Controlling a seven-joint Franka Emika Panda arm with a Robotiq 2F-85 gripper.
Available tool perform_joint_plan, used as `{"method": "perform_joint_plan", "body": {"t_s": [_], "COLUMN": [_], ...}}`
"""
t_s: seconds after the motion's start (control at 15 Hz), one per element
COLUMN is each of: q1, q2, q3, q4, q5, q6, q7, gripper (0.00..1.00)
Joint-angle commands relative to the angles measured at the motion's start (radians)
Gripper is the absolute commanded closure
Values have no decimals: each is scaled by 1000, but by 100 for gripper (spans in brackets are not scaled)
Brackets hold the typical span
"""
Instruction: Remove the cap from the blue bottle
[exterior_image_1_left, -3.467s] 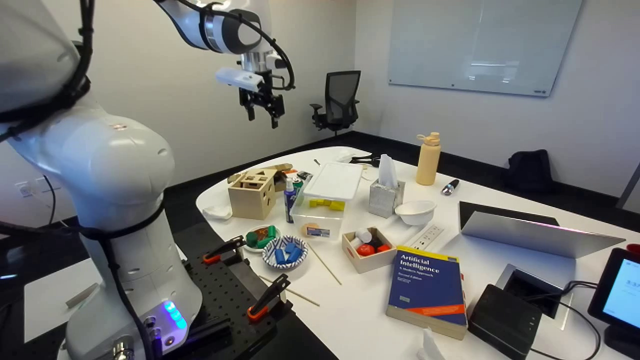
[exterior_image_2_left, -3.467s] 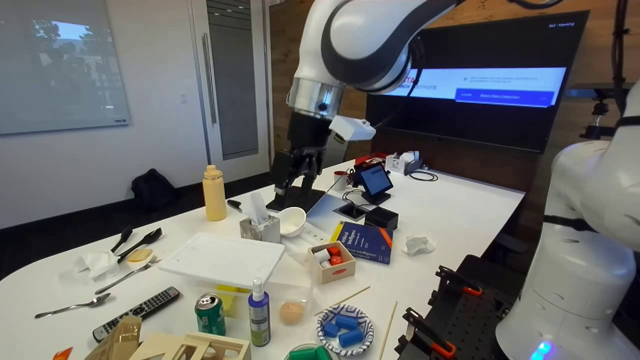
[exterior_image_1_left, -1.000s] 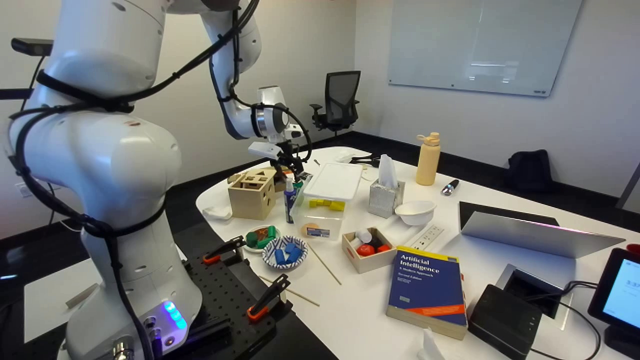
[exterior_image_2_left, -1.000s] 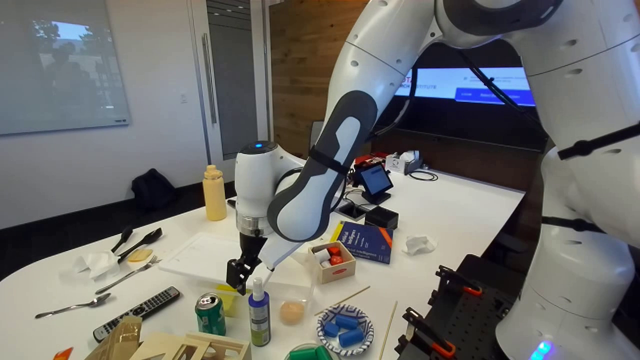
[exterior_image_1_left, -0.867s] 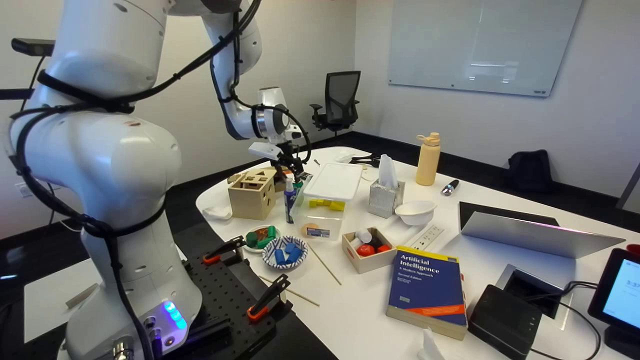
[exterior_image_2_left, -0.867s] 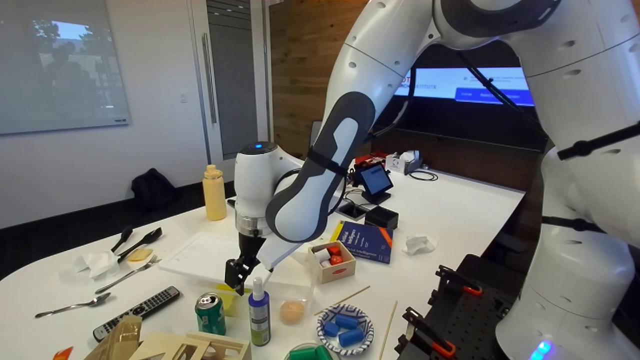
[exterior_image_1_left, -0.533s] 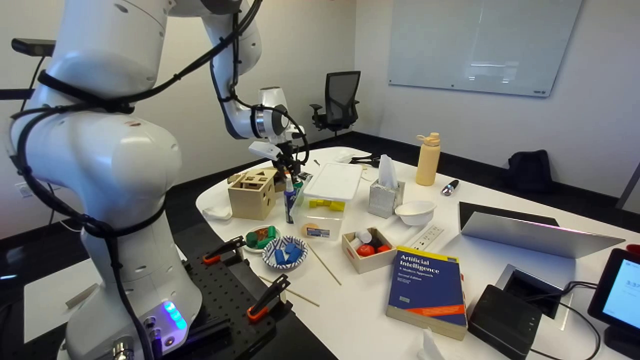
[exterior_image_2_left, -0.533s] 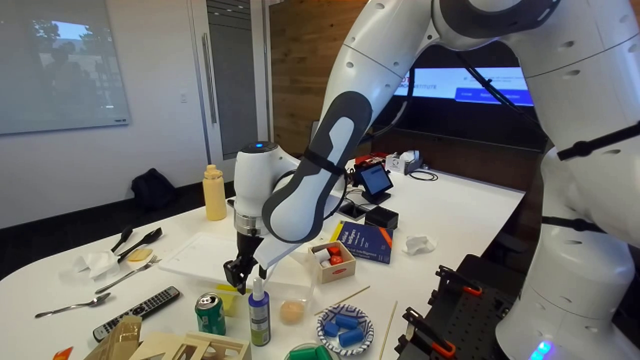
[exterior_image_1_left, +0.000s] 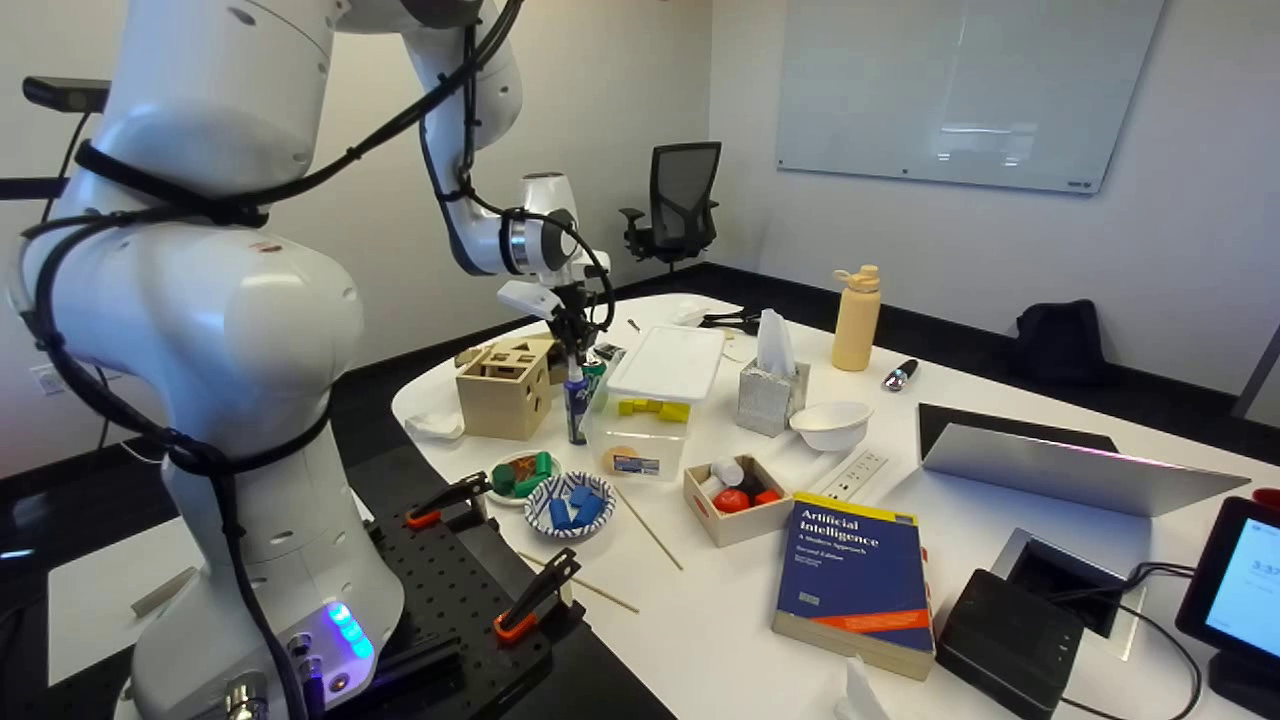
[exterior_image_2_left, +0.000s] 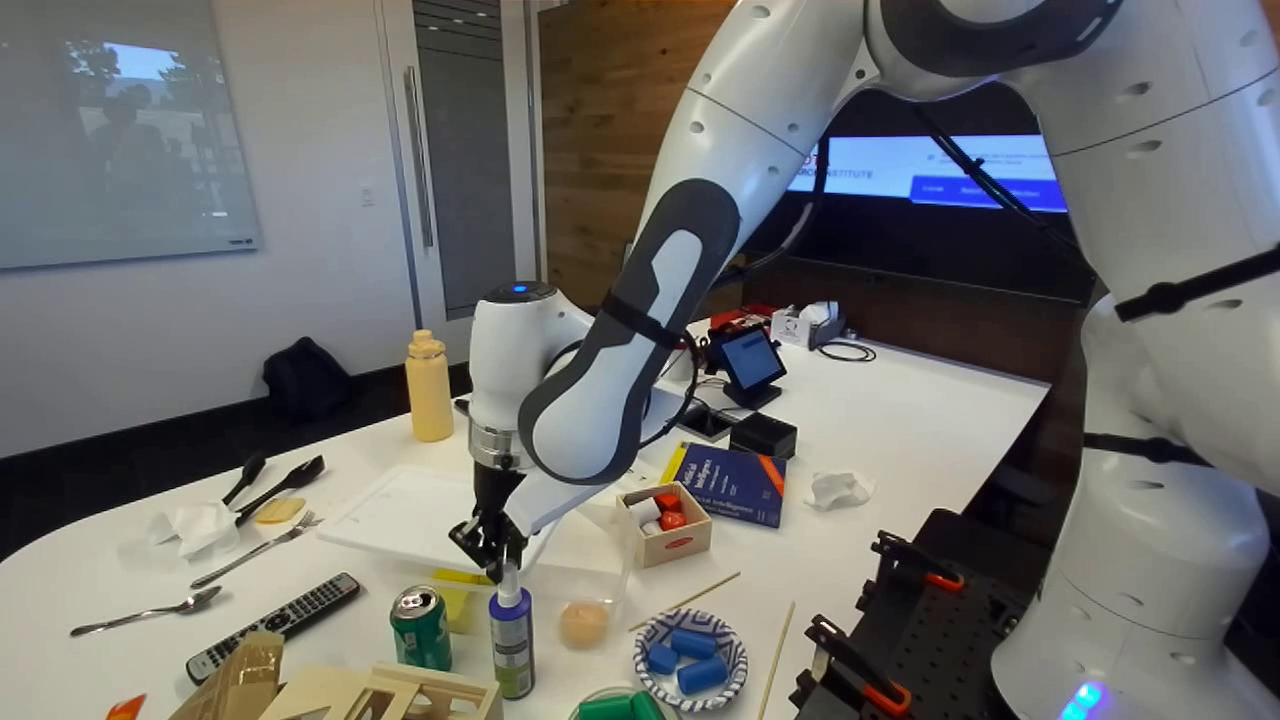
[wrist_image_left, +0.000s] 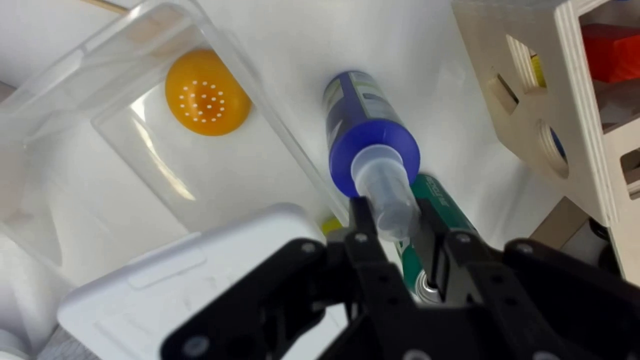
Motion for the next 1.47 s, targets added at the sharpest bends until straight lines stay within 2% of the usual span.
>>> {"method": "perform_joint_plan", "body": {"t_s": [0.0, 0.67, 1.0, 1.2, 1.4], "q1": [6, 8, 5, 36, 104], "q2": [-39, -123, -154, -142, -137], "q3": [-8, 7, 65, 68, 14], "q4": [-14, 6, -28, -73, -130], "q5": [33, 16, 30, 7, -63], "q6": [-29, -83, -75, -43, -35], "q7": [-35, -68, -74, -29, 53], "gripper": [94, 94, 94, 94, 94]}}
